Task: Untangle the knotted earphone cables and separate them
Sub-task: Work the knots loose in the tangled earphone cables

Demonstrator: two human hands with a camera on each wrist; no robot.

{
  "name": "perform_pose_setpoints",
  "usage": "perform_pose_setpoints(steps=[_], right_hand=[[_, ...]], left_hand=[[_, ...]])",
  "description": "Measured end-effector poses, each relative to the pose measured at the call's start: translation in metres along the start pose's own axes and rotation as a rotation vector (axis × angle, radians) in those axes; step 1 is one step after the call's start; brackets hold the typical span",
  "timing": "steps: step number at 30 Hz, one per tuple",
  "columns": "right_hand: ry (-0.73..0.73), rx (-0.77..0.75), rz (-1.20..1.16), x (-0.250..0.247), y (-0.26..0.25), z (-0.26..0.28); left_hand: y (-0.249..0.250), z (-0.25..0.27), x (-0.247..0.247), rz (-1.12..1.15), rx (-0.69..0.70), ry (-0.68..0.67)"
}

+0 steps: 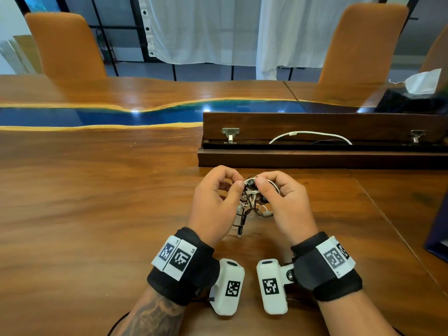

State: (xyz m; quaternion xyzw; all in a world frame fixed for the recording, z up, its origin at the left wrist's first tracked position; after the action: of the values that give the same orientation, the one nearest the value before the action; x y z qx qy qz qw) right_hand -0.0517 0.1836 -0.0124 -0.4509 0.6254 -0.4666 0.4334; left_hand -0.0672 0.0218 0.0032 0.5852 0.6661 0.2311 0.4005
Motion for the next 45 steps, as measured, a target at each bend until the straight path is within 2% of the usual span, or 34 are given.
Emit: perform_pose_setpoints(steps=[5, 7, 11, 17, 24, 30, 35, 38, 41, 45], right_hand=[[0.011, -0.022, 0.011, -0.002, -0.002, 0.000], [0.011, -0.019, 0.018, -0.002, -0.002, 0.001], [0.055, 0.020, -0.021, -0.008, 0.002, -0.001], [0.128, 0.080, -0.067, -0.018, 0.010, -0.005], [0.091, 0.058, -0.088, -0.012, 0.004, -0.003], [0.049, 0.061, -0.089, -0.009, 0.005, -0.003], [-0.082, -0.002, 0.002, 0.005, -0.005, 0.003], [-0.059, -0.059, 0.024, 0.005, -0.012, 0.005], [-0.029, -0.057, 0.019, 0.002, -0.009, 0.004], [0.033, -0.006, -0.060, -0.006, -0.002, 0.001]], left_hand=[[0.001, 0.001, 0.007, 0.055, -0.010, -0.066], [0.000, 0.000, 0.003, 0.039, 0.002, -0.030], [-0.013, 0.001, 0.000, 0.138, -0.096, 0.028], [-0.016, 0.001, -0.002, 0.170, -0.129, 0.087], [-0.022, 0.004, 0.013, 0.321, -0.198, -0.022], [-0.019, 0.002, 0.011, 0.314, -0.166, -0.002], [-0.008, 0.002, 0.005, 0.266, -0.078, 0.015], [-0.006, 0.001, 0.001, 0.235, -0.054, 0.034], [-0.009, -0.001, -0.003, 0.245, -0.092, 0.047], [-0.013, 0.000, 0.005, 0.306, -0.146, -0.031]])
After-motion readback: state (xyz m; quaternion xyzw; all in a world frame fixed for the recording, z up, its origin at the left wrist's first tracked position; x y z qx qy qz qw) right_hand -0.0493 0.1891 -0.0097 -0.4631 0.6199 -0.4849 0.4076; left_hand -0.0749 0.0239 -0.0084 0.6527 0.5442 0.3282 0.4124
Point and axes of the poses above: each hand's wrist, its own z-axis away from the middle knuckle, its own x-axis out of the palm, y = z × x, the point moved 10 cm from there along -z, towards the middle knuckle, and after that the axes turned 10 degrees about x, right-handed, at the moved point
